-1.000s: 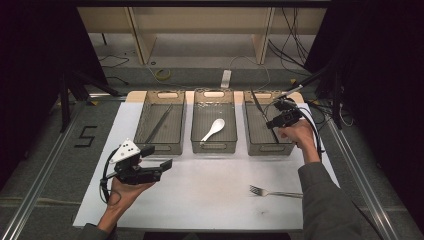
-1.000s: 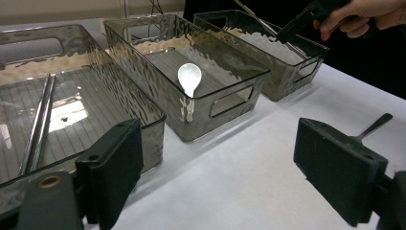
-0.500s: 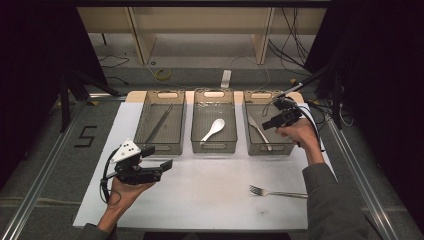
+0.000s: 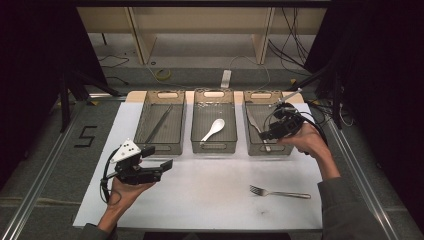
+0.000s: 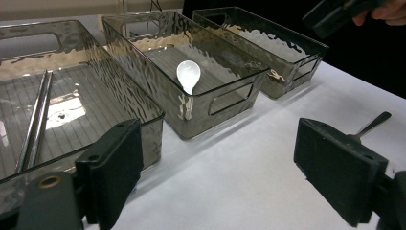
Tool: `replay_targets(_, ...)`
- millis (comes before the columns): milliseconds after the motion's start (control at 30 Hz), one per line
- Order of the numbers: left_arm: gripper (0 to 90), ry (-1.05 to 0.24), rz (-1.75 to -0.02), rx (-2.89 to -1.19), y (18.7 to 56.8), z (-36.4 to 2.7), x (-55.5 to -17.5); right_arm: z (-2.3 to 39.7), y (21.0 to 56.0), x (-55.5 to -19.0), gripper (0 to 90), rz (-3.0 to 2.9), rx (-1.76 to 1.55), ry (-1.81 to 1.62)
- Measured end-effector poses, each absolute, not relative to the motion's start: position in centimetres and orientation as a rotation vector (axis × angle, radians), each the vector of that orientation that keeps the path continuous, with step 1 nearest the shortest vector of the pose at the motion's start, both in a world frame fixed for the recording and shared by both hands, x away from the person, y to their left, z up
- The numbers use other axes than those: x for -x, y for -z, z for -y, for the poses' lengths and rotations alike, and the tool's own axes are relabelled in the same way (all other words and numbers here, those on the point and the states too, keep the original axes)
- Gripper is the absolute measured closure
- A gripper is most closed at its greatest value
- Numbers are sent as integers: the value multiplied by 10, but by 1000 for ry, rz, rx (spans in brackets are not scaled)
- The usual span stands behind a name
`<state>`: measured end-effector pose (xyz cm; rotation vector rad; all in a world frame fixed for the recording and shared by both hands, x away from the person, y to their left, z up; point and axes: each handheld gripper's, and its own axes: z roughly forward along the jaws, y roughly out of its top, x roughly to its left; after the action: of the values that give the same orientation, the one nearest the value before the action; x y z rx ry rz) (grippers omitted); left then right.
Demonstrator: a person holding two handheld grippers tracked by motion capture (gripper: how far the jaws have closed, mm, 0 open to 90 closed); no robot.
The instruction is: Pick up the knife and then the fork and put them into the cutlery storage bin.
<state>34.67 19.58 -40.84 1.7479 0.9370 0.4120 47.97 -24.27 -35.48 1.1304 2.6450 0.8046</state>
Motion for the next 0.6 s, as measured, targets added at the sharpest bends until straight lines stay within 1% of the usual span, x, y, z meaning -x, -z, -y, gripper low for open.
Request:
replay_targets(200,168,-407,-941,-1744,409,-196,-348,236,348,-446,347,-2709,-990,-784)
replay_targets(333,168,-407,-944,-1742,410,-196,-348,234,347,-428,353,-2710,-922,-787)
replay_targets(600,168,-409,-938,-1740,409,-196,-347,239,361,-393,353,-2712,-862,-842)
